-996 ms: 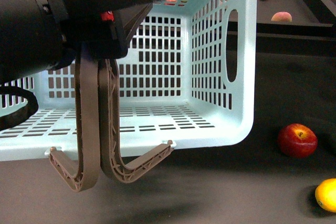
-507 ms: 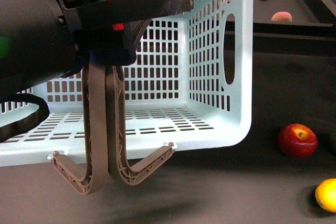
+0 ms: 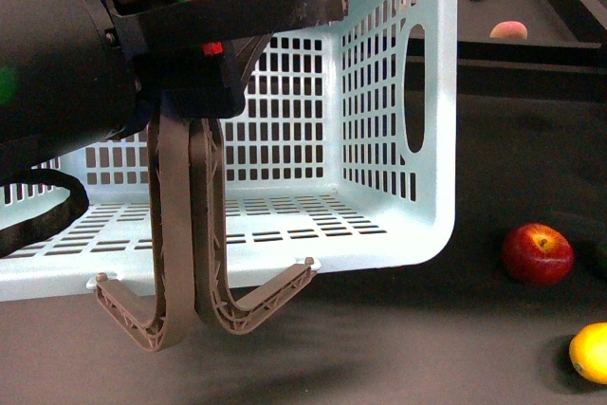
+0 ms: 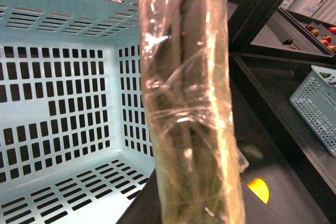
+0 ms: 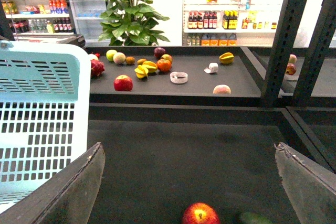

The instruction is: Pick mango with right arm and hold basket with left

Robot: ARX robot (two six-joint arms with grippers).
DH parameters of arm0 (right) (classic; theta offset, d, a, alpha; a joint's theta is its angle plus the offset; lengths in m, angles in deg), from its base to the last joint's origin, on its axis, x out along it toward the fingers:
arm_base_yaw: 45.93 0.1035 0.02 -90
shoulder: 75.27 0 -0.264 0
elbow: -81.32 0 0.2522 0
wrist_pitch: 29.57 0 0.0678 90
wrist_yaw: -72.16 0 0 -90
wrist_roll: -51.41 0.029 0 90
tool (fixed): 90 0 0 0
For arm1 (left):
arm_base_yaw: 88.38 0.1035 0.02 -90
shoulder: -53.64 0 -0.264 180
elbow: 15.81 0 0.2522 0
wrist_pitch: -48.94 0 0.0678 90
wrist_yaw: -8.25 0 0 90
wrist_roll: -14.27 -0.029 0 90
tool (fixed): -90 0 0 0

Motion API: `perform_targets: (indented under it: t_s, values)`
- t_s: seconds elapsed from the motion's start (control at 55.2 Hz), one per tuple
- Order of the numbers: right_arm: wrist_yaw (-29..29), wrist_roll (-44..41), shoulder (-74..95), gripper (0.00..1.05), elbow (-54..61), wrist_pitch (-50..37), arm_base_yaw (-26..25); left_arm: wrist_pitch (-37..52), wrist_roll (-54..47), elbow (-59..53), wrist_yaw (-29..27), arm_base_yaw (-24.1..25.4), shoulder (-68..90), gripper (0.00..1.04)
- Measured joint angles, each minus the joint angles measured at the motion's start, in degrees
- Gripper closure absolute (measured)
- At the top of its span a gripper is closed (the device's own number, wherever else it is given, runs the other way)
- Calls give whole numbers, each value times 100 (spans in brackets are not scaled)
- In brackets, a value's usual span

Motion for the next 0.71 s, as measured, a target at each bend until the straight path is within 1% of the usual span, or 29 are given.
perform_targets:
  t_s: [0.109, 0.127, 0.163, 0.199, 0.253, 0.398, 0.471, 0.525, 0.597, 0.706]
  values:
    - [-4, -2, 0, 8, 0, 0, 0, 0, 0, 0, 0, 0, -2, 96]
    - [-144, -72, 24, 8, 0, -13, 39, 0, 0, 0, 0, 0, 0, 96]
    - [-678, -271, 188, 8, 0, -201, 103, 0, 0, 0, -2, 0, 0, 96]
    - [-885, -402, 413, 8, 0, -446, 72, 0, -2, -4, 0, 0, -2, 96]
    - [-863, -540, 925, 8, 2, -940, -155, 0, 2, -4, -7, 0, -2, 96]
    - [-306, -837, 2732, 8, 2, -2581, -800, 0, -2, -4, -4, 0, 0, 96]
    - [-17, -1005, 4017, 8, 2, -3659, -1108, 0, 0, -4, 0, 0, -2, 96]
    - [240, -1224, 5311, 8, -68, -4546, -1335, 0, 0, -4, 2, 0, -2, 96]
    - [557, -1537, 6561, 8, -262, -5191, -1534, 0, 0, -4, -2, 0, 0, 96]
    - [1054, -2343, 8159, 8, -629, -5552, -1875, 0, -2, -4, -2, 0, 0, 96]
